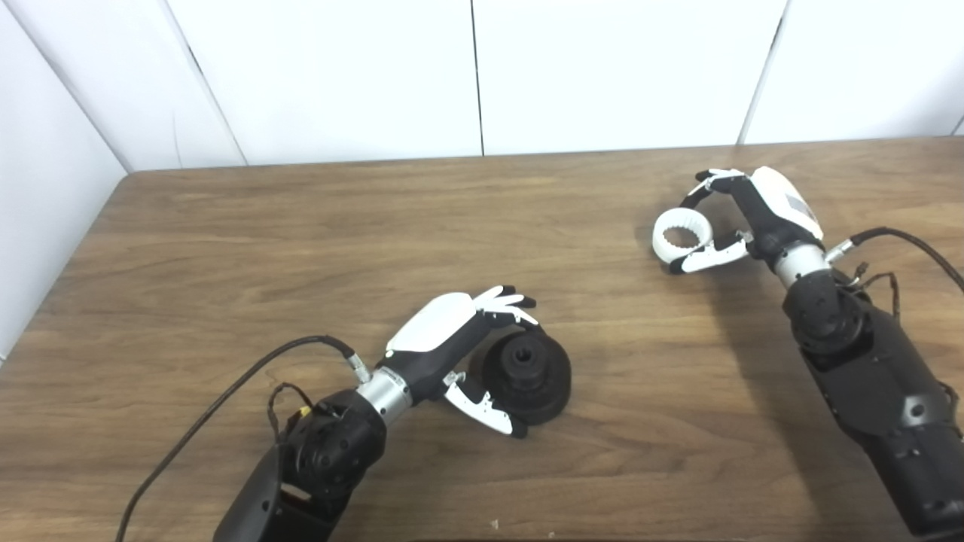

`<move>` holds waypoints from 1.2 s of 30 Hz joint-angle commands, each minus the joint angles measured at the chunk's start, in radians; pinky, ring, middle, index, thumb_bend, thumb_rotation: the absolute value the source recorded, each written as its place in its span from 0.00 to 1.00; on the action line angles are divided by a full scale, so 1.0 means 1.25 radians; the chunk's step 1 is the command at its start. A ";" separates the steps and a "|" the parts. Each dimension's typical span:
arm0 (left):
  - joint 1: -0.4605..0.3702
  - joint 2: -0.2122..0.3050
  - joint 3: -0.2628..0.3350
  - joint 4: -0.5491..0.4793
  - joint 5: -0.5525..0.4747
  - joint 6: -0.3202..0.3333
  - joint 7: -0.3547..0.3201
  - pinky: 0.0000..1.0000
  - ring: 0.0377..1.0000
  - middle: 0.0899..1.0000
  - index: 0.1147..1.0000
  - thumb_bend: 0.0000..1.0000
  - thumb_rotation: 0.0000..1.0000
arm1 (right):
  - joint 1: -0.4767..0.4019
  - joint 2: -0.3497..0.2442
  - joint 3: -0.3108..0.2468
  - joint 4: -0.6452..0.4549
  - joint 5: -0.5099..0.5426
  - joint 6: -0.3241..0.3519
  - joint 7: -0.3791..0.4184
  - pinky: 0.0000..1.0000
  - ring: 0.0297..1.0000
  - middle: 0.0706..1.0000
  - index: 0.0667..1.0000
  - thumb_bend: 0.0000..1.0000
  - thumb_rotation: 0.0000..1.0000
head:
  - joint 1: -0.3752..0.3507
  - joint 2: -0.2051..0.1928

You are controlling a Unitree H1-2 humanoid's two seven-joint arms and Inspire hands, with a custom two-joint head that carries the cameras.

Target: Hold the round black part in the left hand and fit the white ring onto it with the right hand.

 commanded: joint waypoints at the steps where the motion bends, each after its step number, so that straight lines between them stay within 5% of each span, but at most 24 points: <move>1: -0.005 0.005 0.000 0.003 0.006 0.012 -0.005 0.86 0.98 0.91 0.58 0.84 0.16 | -0.021 -0.018 -0.016 -0.060 0.008 0.006 0.015 0.91 0.93 0.85 0.45 0.53 0.15 | 0.000 0.001; 18: -0.011 -0.007 -0.003 0.021 0.014 0.012 0.003 0.86 0.99 0.91 0.58 0.83 0.17 | 0.041 -0.032 -0.037 -0.349 0.047 0.111 0.180 0.87 0.92 0.84 0.45 0.53 0.14 | 0.001 -0.001; 25: -0.014 -0.012 -0.003 0.029 0.015 0.008 0.010 0.86 0.99 0.91 0.58 0.83 0.17 | 0.054 -0.032 -0.001 -0.515 0.043 0.213 0.288 0.89 0.93 0.84 0.45 0.53 0.14 | 0.005 0.000; 36: -0.019 -0.012 -0.005 0.042 0.018 0.000 0.024 0.84 0.98 0.91 0.57 0.84 0.17 | 0.063 -0.008 0.048 -0.592 0.030 0.239 0.340 0.91 0.95 0.85 0.45 0.53 0.14 | 0.006 -0.001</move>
